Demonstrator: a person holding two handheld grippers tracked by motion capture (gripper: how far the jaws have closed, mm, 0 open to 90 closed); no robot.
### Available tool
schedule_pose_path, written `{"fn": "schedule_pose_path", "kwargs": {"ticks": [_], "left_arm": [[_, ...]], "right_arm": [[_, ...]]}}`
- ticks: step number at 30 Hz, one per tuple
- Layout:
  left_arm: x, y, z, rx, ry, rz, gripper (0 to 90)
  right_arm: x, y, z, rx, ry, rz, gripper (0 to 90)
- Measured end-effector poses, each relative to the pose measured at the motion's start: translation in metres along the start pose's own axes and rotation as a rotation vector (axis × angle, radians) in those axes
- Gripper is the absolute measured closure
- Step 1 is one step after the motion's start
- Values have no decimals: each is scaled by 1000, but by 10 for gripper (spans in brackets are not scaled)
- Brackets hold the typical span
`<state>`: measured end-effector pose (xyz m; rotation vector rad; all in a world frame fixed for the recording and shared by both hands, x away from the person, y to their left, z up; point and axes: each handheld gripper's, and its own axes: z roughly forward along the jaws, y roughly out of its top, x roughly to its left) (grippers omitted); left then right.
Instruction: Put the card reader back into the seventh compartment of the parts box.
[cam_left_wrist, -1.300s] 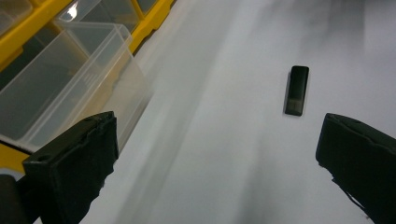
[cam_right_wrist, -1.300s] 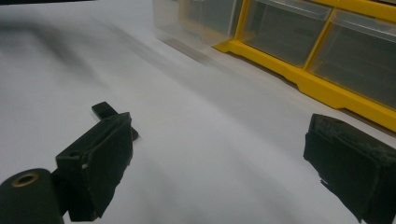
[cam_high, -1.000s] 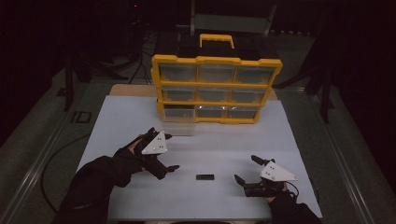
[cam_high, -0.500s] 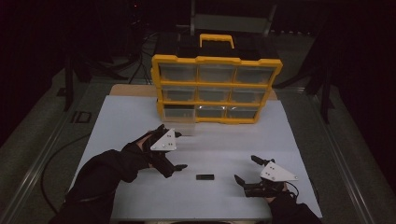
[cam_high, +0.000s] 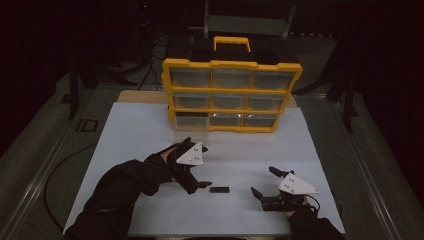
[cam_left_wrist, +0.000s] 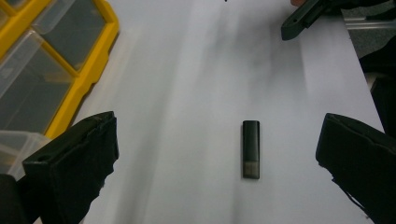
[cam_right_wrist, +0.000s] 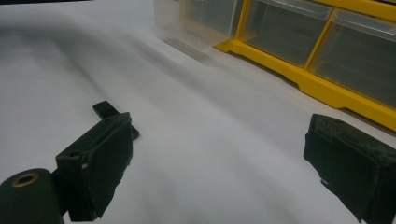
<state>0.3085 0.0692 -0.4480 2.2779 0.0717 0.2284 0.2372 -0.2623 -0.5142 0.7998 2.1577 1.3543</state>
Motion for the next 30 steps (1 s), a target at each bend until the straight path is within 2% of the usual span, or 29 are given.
{"fn": "schedule_pose_path", "kwargs": {"ticks": [18, 25, 27, 30], "left_arm": [[-8, -4, 32, 16, -64, -7, 0], [-10, -7, 43, 28, -95, -18, 0], [-11, -10, 50, 30, -115, -36, 0], [-11, -14, 55, 39, -125, -42, 0]], "right_arm": [[0, 0, 0, 1, -2, -5, 81], [-1, -1, 0, 3, -1, -15, 82], [-1, -1, 0, 4, -1, -17, 81], [-1, -1, 0, 4, -1, -17, 81]]}}
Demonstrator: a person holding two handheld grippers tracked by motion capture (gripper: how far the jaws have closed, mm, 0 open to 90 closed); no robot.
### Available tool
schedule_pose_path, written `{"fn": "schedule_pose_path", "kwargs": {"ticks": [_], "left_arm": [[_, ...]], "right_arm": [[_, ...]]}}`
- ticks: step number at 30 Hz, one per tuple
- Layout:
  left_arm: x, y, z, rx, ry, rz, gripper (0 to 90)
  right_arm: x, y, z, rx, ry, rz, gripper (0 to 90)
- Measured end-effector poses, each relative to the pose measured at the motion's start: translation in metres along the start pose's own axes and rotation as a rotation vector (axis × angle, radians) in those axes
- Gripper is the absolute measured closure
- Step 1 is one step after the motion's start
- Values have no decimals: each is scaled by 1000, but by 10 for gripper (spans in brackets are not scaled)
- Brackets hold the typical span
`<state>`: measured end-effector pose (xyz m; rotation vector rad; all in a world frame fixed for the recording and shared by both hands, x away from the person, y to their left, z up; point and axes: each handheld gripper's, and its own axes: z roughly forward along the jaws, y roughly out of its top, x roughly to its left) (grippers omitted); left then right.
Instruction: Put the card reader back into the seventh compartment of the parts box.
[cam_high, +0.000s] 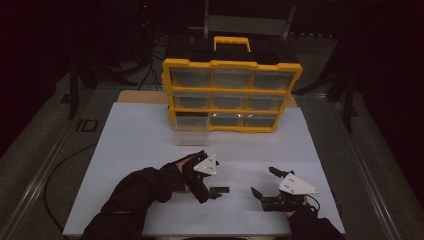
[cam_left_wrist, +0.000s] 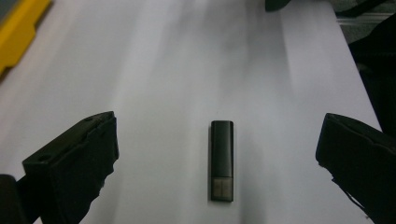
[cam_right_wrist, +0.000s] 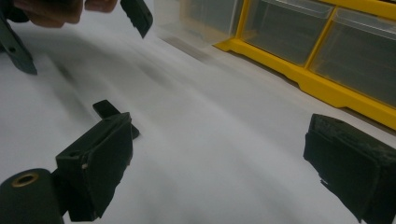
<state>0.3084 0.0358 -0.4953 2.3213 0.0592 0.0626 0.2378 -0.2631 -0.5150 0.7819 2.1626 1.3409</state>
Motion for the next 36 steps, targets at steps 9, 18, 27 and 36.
{"fn": "schedule_pose_path", "kwargs": {"ticks": [9, 18, 27, 36], "left_arm": [[0, -9, 15, 17, -26, -14, 11], [-1, -15, 24, 35, -30, -31, 87], [-1, -18, 32, 77, -8, -49, 173], [-1, -18, 36, 105, -25, -69, 268]], "right_arm": [[0, 0, 0, 4, 1, 0, 81], [1, 0, 0, 3, 1, -2, 81], [1, 0, 0, 5, 1, -4, 81], [1, 0, 0, 5, 0, -4, 81]]}}
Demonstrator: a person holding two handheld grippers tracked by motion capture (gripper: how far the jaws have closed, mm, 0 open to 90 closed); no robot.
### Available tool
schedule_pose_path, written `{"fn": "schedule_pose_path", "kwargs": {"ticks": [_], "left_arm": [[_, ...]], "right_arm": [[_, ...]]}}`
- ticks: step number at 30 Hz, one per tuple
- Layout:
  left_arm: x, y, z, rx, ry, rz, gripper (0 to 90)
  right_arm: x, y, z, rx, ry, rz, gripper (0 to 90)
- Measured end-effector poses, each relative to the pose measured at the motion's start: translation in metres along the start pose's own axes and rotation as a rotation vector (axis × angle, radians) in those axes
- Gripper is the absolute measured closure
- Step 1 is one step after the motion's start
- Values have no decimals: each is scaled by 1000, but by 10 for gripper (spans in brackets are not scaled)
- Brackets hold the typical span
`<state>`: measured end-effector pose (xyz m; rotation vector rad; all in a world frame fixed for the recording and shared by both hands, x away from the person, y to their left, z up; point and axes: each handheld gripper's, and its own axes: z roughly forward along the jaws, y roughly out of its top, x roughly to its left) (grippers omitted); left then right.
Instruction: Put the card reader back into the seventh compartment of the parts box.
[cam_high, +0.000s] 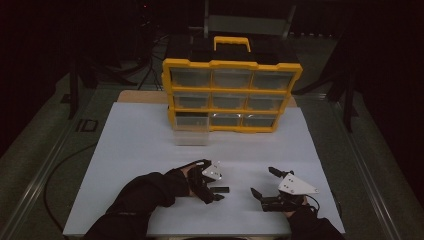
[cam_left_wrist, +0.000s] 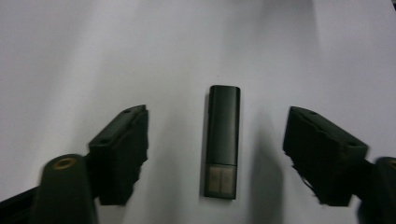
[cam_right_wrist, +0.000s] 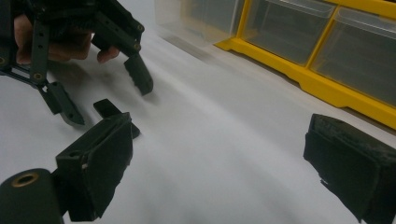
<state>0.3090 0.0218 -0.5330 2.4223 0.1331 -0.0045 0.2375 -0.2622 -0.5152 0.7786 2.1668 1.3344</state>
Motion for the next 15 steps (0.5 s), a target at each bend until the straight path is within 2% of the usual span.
{"fn": "schedule_pose_path", "kwargs": {"ticks": [5, 15], "left_arm": [[0, 1, 2, 29, 1, 1, 358], [0, 5, 3, 52, 0, -1, 499]], "right_arm": [[0, 0, 0, 1, 0, 1, 81], [0, 0, 0, 3, -3, -1, 81]]}}
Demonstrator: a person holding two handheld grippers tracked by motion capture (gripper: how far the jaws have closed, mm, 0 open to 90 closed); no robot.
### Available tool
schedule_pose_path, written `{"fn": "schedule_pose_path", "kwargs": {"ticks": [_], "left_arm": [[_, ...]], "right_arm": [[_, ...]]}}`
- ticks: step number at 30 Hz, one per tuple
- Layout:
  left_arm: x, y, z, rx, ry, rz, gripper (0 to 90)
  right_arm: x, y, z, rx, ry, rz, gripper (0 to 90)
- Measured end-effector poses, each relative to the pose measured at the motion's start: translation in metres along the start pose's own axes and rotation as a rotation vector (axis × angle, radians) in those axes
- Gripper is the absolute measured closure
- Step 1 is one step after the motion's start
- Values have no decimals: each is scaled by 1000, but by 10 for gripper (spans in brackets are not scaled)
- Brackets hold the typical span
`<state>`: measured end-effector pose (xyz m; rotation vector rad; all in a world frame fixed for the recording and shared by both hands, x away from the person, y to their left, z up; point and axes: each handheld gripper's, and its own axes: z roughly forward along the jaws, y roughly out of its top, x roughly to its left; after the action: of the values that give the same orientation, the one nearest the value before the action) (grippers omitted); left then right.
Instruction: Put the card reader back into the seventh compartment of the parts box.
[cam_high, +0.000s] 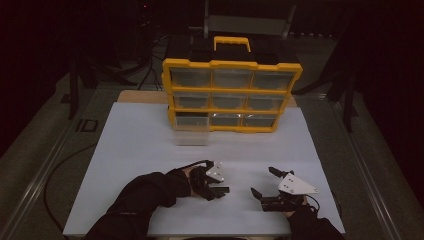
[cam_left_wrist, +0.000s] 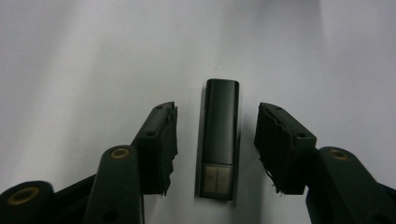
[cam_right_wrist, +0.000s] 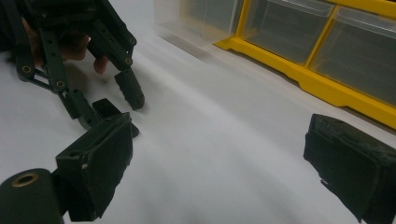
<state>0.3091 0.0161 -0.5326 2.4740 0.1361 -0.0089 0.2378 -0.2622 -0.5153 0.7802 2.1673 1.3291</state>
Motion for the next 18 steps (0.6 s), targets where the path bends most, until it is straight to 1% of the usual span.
{"fn": "schedule_pose_path", "kwargs": {"ticks": [1, 4, 6, 12, 18], "left_arm": [[0, 0, 0, -3, 0, -7, 513], [0, 1, 0, 3, -2, -4, 529], [-1, 2, 0, 8, -8, -4, 578], [0, 5, 1, 18, -4, -3, 662], [-1, 6, 1, 22, -9, -6, 705]], "right_arm": [[0, 0, 0, 1, 1, 1, 81], [0, 0, 0, -1, 2, 2, 81], [0, 0, 0, 1, -2, 1, 81], [0, 0, 0, 0, -2, 2, 81], [0, 0, 0, 0, -3, 3, 81]]}}
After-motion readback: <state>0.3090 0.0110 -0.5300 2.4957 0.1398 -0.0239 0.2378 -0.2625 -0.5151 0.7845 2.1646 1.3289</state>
